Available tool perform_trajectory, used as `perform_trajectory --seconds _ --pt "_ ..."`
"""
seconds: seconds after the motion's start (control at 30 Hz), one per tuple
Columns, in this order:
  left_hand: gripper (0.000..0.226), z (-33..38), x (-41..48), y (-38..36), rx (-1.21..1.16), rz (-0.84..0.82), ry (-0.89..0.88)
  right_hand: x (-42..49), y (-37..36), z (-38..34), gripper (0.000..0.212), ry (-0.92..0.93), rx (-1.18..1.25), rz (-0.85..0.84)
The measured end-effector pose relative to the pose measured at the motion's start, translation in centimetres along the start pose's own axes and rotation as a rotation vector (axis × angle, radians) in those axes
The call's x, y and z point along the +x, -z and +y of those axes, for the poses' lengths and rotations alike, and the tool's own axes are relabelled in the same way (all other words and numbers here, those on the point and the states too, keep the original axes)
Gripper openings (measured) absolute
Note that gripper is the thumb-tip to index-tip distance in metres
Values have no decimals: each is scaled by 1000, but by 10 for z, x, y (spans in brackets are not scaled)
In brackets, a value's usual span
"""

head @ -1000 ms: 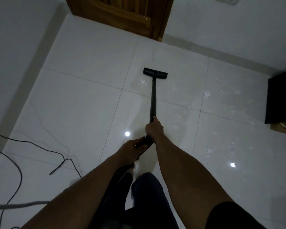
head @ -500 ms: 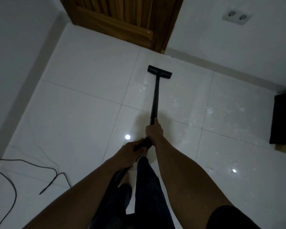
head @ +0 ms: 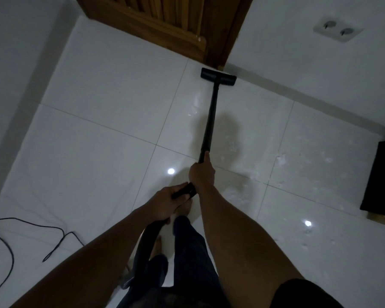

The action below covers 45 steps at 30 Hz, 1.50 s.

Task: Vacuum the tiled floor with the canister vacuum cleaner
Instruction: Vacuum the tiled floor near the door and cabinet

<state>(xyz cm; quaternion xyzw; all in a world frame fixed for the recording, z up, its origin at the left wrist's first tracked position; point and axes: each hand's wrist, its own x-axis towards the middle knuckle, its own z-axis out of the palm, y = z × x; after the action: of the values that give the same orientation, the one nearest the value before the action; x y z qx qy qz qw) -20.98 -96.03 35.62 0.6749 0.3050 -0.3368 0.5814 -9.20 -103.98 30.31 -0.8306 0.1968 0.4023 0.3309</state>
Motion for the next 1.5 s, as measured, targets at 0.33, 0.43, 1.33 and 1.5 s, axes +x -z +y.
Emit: perform_trajectory --seconds 0.33,0.43,1.33,1.5 --pt "53 2 -1 1 60 -7 45 2 -7 9 64 -33 36 46" --pt "56 13 2 -1 12 17 50 17 3 1 65 -51 90 28" --pt "57 -53 -76 -44 88 216 -90 -49 -28 55 89 103 331 122" --pt "53 -94 -143 -56 182 179 -152 -110 -49 105 77 131 333 191"
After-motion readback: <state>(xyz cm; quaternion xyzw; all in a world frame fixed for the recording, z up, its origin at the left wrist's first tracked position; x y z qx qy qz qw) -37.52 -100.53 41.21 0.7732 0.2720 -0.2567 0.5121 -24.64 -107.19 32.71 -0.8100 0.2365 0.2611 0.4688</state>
